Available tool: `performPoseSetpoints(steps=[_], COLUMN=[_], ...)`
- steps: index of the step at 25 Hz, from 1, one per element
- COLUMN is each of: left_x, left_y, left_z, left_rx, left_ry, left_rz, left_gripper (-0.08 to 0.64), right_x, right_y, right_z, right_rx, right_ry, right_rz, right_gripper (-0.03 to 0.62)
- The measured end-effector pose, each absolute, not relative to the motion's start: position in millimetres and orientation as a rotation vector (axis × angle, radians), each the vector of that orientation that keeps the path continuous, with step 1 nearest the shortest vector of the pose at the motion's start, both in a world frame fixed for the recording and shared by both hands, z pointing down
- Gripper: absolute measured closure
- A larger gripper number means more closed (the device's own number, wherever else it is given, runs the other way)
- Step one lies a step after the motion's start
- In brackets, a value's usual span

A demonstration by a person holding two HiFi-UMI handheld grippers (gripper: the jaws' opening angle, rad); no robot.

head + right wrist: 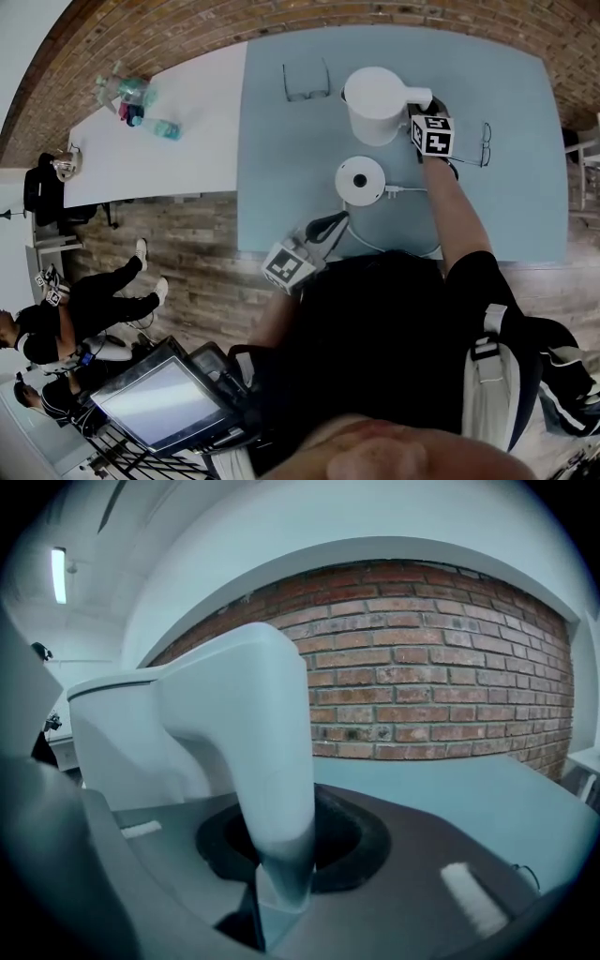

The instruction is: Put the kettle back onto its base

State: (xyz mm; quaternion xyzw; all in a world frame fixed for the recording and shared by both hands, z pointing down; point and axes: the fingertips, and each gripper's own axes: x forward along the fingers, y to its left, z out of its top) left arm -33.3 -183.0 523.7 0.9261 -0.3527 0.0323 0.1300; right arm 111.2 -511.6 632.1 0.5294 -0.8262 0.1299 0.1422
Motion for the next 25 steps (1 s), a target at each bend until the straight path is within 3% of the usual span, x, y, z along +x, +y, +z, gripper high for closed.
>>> performPoseSetpoints(steps=[25], left_x=[-41], left_y=[-169], left_z=[522], left_rx=[2.71], left_ry=[-1.051], left_rz=[0.077], left_gripper=[0.558], right_x=[134], right_y=[-497], right_z=[619], right_rx=[1.714], right_ry=[-2.397], right_rz=[0.493], right_gripper=[0.491])
